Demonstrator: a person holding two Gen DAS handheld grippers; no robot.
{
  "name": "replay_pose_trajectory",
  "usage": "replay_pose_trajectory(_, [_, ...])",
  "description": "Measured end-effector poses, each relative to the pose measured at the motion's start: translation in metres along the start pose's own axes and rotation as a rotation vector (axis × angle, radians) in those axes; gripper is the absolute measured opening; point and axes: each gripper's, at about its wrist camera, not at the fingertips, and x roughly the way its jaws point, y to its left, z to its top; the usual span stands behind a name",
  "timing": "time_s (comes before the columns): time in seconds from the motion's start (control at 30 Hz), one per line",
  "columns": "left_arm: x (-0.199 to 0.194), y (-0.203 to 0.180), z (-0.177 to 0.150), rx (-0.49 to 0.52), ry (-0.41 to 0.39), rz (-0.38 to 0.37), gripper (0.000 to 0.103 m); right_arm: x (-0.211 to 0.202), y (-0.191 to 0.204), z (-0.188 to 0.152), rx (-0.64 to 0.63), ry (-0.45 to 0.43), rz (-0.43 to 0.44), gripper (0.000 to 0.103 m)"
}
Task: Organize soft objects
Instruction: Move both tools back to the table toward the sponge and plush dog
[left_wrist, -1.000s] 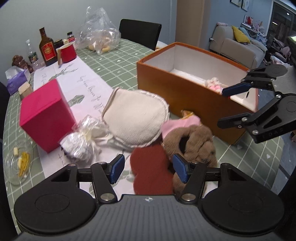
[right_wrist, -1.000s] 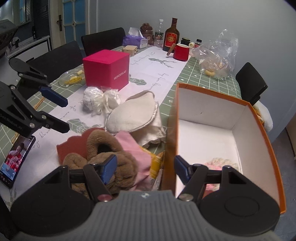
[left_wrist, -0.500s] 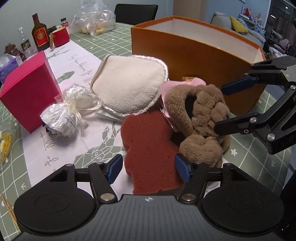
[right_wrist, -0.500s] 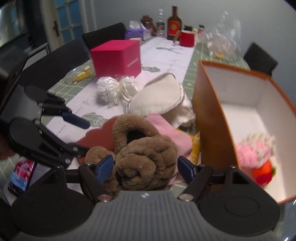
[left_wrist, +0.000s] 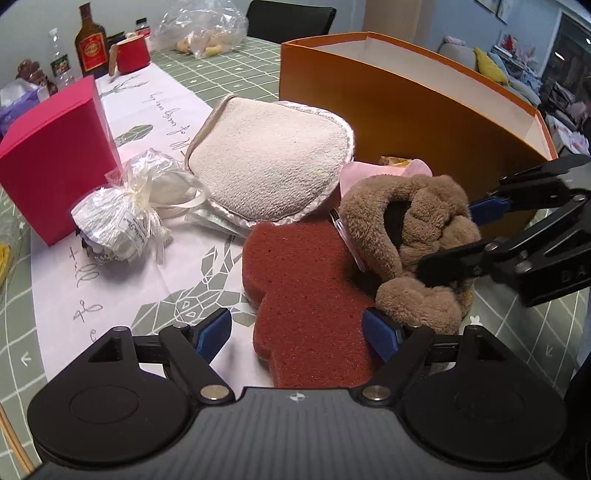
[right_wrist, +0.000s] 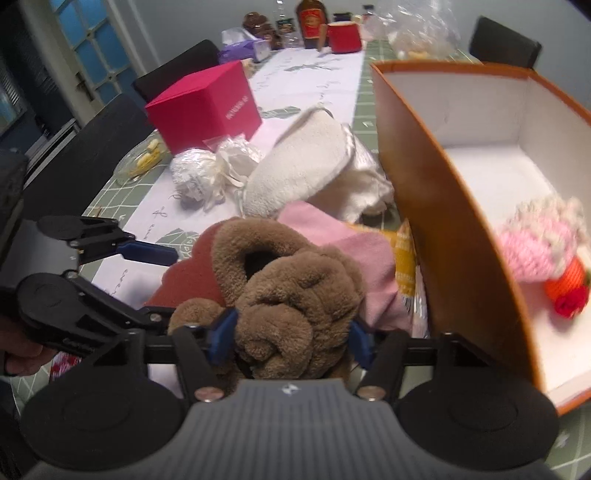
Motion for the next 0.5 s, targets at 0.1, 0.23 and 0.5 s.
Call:
replay_pose_trajectory(0.1, [-0.001, -0.003, -0.001, -0.037, -0.001, 0.003, 0.095, -0.024, 0.012, 0.004, -0.156, -0.055, -0.059, 0.056])
replay_pose_trajectory(0.23, [0.001, -0.012, -0.003, -0.031, 0.012, -0.033, 0.095, -0.041, 0.015, 0.001, -0.260, -0.001, -0.030, 0.056])
replay_pose_trajectory(0.5, [0.014, -0.032, -0.010, -0.022, 0.040, 0.037, 0.095, -0.025, 0.026, -0.025, -0.473, 0.100, -0.092, 0.059])
